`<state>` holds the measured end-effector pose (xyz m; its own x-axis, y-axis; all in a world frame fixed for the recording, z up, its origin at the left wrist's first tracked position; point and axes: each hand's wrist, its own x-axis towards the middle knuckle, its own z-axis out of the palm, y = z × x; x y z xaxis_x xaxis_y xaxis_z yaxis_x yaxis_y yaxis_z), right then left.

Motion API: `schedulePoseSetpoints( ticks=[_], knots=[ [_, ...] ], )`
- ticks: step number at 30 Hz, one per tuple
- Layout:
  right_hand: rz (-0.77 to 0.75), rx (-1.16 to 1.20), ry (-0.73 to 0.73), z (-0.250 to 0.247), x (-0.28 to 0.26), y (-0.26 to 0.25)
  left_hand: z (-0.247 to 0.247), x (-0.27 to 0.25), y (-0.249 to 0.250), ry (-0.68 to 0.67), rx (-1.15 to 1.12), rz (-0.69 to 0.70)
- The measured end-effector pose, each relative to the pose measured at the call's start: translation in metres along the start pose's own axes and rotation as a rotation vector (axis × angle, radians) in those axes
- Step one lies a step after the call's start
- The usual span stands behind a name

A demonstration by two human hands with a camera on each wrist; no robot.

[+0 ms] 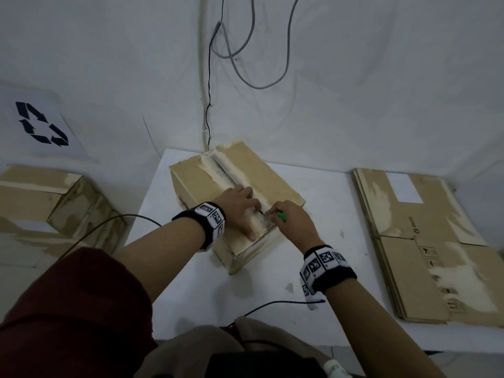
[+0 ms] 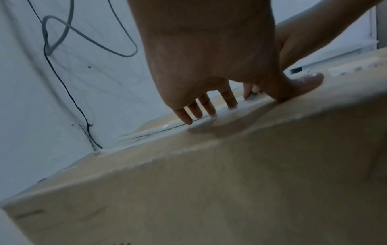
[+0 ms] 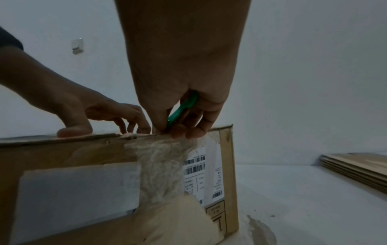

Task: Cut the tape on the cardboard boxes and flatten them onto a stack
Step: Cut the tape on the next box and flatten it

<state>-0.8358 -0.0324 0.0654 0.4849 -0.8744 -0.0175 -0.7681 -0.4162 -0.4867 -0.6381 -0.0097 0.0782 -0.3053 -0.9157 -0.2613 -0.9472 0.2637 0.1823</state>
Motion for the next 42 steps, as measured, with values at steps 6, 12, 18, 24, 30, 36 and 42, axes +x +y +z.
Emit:
schedulePoseSetpoints(
  ticks=[6,12,18,24,30,36,42],
  knots=[
    [0.1,0.181,-0.003,-0.012,-0.002,0.003,-0.002,0.003,0.008,0.049,0.011,0.021],
    [0.151,0.377,0.062,-0.003,-0.007,0.007,-0.008,0.002,0.016,0.024,0.043,0.013],
    [0.161,0.413,0.037,-0.01,-0.009,0.011,-0.007,0.0,0.019,0.011,0.019,0.016],
    [0.073,0.137,0.008,-0.009,-0.001,-0.004,-0.009,-0.001,0.02,0.005,0.045,0.014],
    [0.15,0.344,0.03,-0.01,-0.007,0.013,-0.008,0.004,0.02,0.005,0.052,-0.006],
    [0.18,0.394,0.167,0.005,-0.005,0.012,-0.012,0.009,0.015,0.019,0.057,-0.032],
    [0.242,0.46,0.17,0.008,-0.006,0.017,-0.013,0.015,0.013,0.018,-0.012,-0.011]
  ],
)
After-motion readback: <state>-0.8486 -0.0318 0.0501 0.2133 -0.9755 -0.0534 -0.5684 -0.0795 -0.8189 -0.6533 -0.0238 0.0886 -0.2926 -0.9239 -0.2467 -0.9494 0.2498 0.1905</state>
